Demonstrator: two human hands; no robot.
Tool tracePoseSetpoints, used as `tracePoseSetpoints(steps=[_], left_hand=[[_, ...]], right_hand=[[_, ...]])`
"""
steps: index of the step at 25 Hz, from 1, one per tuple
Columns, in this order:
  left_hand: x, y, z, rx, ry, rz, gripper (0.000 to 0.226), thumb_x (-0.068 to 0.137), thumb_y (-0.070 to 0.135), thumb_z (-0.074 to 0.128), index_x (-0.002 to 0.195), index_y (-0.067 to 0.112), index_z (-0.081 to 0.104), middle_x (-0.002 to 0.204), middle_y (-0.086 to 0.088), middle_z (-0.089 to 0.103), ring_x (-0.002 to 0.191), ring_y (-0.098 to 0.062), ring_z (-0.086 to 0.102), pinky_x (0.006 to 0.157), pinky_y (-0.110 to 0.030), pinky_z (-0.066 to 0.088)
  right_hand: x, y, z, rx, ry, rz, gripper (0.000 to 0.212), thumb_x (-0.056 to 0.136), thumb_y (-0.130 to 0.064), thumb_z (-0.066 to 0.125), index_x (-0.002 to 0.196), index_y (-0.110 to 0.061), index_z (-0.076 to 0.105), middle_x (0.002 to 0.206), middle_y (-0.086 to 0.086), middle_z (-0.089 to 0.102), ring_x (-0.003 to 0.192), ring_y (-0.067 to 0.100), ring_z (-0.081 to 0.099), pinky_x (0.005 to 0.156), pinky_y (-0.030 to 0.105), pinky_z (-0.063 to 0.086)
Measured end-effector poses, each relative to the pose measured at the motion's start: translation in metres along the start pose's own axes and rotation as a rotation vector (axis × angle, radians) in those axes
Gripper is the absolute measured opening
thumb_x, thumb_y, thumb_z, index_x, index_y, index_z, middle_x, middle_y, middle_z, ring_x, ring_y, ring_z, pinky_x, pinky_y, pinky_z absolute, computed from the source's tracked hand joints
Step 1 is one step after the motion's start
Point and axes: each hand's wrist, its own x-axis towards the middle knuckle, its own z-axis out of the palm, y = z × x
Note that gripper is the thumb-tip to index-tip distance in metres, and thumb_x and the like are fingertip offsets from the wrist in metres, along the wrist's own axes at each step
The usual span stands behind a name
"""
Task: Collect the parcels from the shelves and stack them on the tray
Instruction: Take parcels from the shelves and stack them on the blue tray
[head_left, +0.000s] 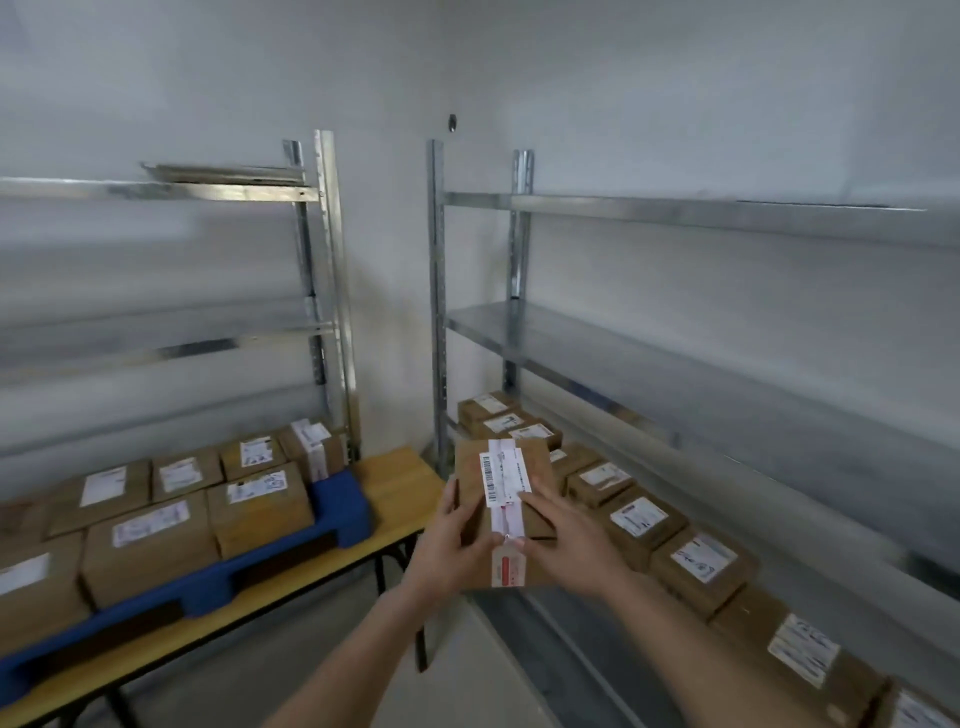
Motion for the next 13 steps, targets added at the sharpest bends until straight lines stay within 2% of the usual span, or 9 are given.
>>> tracePoseSetpoints(steps=[3, 7, 10, 13], left_hand=[[-0.001, -0.018, -0.048, 0.033, 0.068, -0.025, 0.068, 0.092, 0.047, 0.061, 0.151, 0.040, 0.028, 0.163, 0.011, 0.000, 0.145, -0.015, 0.028, 0.110, -0.031, 0.032], [0.001, -0.053, -0.097, 0.039, 0.142, -0.059, 0.067, 0.087, 0.057, 0.061, 0.144, 0.052, 0.026, 0.163, 0.016, 0.001, 0.143, -0.013, 0.028, 0.114, -0.044, 0.036], [0.005, -0.068, -0.122, 0.029, 0.209, -0.091, 0.066, 0.087, 0.052, 0.064, 0.144, 0.050, 0.029, 0.159, 0.024, 0.003, 0.142, -0.007, 0.025, 0.114, -0.037, 0.035], [0.016, -0.077, -0.142, 0.050, 0.250, -0.107, 0.060, 0.089, 0.045, 0.065, 0.137, 0.051, 0.030, 0.148, 0.036, 0.006, 0.137, 0.000, 0.024, 0.109, -0.027, 0.035]], right_hand=[[0.031, -0.045, 0.012, 0.013, -0.024, -0.048, 0.072, 0.092, -0.057, 0.060, 0.154, -0.043, 0.026, 0.164, -0.020, 0.014, 0.147, 0.013, 0.028, 0.116, 0.053, 0.033], [0.077, -0.086, 0.031, 0.010, -0.090, -0.139, 0.071, 0.095, -0.051, 0.059, 0.156, -0.039, 0.025, 0.165, -0.017, 0.011, 0.149, 0.015, 0.025, 0.117, 0.048, 0.029], [0.111, -0.105, 0.048, 0.037, -0.134, -0.192, 0.071, 0.094, -0.053, 0.058, 0.155, -0.042, 0.023, 0.164, -0.020, 0.010, 0.149, 0.014, 0.023, 0.116, 0.049, 0.030], [0.147, -0.115, 0.061, 0.066, -0.170, -0.251, 0.070, 0.094, -0.058, 0.055, 0.155, -0.044, 0.022, 0.164, -0.022, 0.009, 0.150, 0.014, 0.022, 0.117, 0.052, 0.030]])
